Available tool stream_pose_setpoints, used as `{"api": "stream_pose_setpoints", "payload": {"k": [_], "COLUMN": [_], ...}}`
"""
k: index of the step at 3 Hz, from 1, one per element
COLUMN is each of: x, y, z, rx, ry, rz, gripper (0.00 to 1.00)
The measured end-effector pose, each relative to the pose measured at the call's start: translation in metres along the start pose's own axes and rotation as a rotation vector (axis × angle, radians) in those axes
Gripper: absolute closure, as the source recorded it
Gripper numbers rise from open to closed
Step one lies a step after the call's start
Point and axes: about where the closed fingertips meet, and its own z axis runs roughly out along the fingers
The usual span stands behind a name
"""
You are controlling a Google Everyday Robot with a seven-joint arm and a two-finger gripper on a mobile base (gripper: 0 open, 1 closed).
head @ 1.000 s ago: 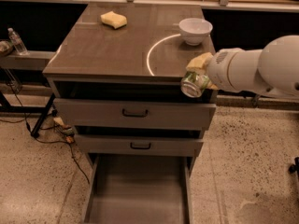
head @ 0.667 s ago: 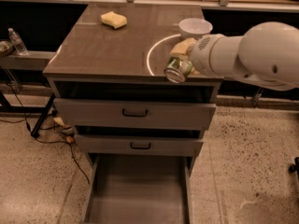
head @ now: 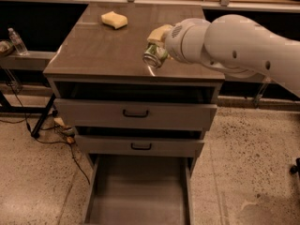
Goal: Pick green can from bottom drawer and place on counter
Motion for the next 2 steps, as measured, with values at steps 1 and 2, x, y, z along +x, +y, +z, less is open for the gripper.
{"api": "stream_pose_setpoints", "payload": {"k": [1, 2], "x": [0.002, 0.01], "y": [-0.01, -0.008], "z": [0.037, 0.087], "rx": [0.007, -0.006], "ry": [-0.007, 0.006], "rz": [0.003, 0.036], "gripper": [1.0, 1.0]}}
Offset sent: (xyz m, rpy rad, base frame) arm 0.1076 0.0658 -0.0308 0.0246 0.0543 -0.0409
